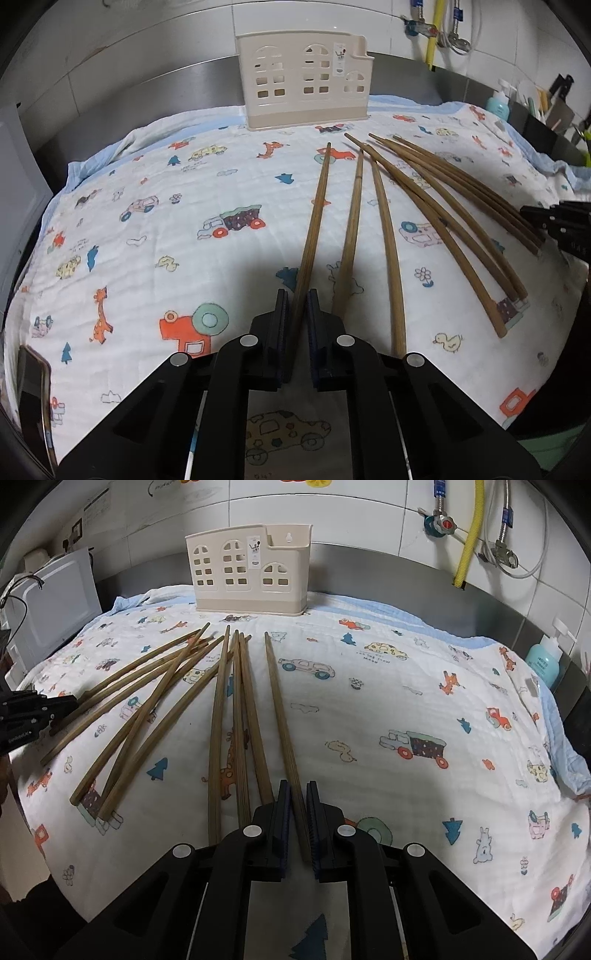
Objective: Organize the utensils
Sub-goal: 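Close the left tool on a chopstick while the right tool closes on another, then lift the left tool's chopstick over the beige holder while the right tool carries its own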
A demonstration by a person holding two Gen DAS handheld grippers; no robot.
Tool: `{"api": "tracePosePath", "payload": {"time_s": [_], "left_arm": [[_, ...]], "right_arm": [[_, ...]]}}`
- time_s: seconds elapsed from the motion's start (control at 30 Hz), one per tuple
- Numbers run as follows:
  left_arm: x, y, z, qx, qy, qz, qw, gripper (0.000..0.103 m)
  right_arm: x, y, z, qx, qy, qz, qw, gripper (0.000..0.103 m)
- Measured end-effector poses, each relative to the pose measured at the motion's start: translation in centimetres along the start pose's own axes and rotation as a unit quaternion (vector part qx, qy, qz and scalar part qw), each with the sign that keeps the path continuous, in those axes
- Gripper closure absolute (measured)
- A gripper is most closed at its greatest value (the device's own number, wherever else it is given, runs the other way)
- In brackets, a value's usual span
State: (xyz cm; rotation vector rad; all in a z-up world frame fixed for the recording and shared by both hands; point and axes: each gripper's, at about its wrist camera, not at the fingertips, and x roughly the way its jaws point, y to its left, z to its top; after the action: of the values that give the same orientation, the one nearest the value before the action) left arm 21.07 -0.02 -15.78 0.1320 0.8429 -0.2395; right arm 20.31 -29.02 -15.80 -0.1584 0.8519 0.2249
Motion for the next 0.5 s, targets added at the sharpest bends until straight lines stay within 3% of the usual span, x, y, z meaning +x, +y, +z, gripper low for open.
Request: {"api": "tracePosePath", "payload": {"time_s": [0.23, 0.5], "left_arm": [[-1.7, -0.3, 0.6, -0.004, -0.023, -0.011, 0.9997, 0.097], [-5.6, 0.8, 2.7, -0.016, -0.071, -0.030, 0.9969, 0.098]], "right_arm": [[-1.8, 0.5, 0.3, 0.008, -0.012, -0.006, 1.000, 0.097], [-7.1, 1.1, 2.8, 0.009, -0.078, -0.027, 0.997, 0.097]]}}
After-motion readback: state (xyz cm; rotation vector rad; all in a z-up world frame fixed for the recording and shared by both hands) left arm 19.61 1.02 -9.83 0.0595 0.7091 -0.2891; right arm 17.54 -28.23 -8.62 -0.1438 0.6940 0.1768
